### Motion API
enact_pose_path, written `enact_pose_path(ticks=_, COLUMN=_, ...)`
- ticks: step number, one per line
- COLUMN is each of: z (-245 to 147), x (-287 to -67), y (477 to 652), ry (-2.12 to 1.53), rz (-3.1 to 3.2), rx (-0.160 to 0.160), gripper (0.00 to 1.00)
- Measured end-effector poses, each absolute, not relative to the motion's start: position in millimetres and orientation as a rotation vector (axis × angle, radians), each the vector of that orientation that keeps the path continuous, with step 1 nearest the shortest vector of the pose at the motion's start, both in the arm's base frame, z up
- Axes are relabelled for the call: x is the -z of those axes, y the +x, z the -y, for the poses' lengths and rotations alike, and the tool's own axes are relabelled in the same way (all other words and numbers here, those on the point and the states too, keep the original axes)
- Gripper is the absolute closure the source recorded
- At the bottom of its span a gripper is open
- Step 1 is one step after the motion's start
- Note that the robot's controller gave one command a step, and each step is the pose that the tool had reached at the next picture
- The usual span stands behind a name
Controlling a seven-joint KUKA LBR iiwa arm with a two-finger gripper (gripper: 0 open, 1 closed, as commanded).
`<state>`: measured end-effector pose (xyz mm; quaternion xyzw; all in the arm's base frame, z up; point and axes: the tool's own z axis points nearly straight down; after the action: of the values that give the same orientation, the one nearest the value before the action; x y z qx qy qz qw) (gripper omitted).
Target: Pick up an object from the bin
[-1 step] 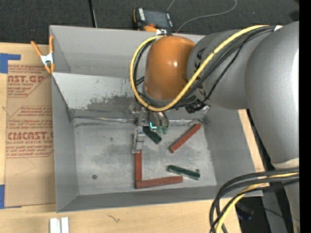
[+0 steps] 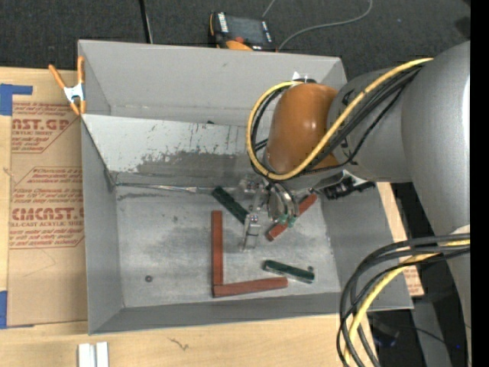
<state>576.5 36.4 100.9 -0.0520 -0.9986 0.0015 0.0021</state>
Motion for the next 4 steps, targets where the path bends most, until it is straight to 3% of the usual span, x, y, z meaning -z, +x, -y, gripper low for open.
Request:
enact_pose_path(ticks=1, z=-20.7, x=-68.8, y=570.1, ry=-0.129, rz=3.141, rx=0.0, gripper=0.0)
enact_pose_path(ticks=2, z=8.2, x=-70.3, y=559.1, ry=-0.148, rz=3.14, rx=-0.001, gripper=0.0)
enact_pose_path(ticks=3, z=5.6, x=-72.2, y=560.9, ry=-0.145, rz=3.145, rx=0.004, gripper=1.0)
enact_pose_path(ticks=4, z=6.3, x=-70.0, y=559.2, ry=-0.144, rz=3.14, rx=0.002, gripper=0.0)
